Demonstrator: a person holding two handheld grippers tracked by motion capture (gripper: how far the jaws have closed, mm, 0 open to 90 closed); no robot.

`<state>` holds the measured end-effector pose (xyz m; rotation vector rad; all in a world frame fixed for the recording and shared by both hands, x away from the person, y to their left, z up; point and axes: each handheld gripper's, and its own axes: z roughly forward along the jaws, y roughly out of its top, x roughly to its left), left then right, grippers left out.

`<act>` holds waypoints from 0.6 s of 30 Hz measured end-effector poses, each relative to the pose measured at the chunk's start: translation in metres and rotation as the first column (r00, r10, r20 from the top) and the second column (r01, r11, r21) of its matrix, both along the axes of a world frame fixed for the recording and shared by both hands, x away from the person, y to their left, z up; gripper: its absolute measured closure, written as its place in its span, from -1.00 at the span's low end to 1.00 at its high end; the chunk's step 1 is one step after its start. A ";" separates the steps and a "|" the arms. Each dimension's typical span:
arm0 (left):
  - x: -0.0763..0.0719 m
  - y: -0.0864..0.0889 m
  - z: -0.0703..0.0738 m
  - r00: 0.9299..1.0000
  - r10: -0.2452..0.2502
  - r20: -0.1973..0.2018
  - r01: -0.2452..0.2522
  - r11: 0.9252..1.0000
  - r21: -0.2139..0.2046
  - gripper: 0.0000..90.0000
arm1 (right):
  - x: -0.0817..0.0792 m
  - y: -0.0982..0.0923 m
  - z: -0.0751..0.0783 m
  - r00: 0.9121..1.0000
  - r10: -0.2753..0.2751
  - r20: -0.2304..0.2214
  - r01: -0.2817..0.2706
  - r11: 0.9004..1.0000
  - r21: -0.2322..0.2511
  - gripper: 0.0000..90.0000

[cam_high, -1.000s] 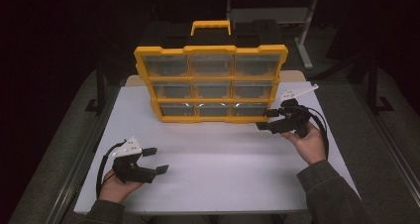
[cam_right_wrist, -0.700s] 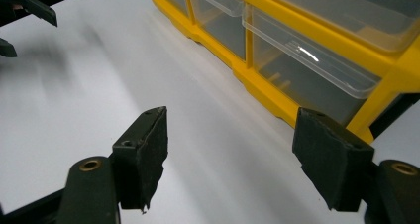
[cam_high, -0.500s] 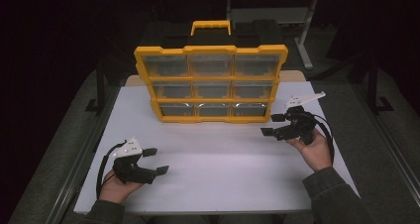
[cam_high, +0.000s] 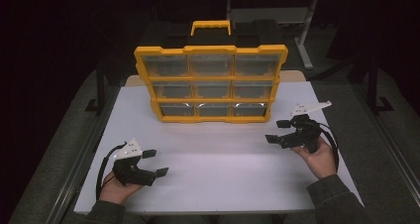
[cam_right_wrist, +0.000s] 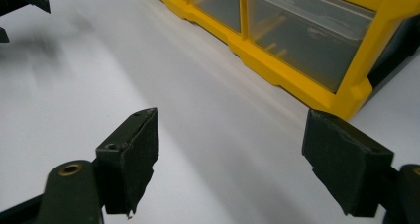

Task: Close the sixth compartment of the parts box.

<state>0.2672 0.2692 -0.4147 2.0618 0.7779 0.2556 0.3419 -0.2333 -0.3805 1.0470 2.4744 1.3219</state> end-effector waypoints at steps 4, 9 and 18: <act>-0.002 0.000 -0.001 1.000 0.006 -0.005 -0.006 1.000 -0.002 -0.60 | -0.005 -0.003 -0.002 1.000 -0.007 0.003 0.007 1.000 0.002 -0.58; -0.004 0.001 -0.002 1.000 0.008 -0.007 -0.008 1.000 0.002 -0.60 | -0.011 -0.006 -0.006 1.000 -0.019 0.005 0.019 1.000 0.003 -0.61; -0.009 0.004 -0.003 1.000 0.005 -0.005 -0.005 1.000 0.006 -0.61 | -0.020 -0.010 -0.015 0.999 -0.038 -0.002 0.038 0.999 0.007 -0.66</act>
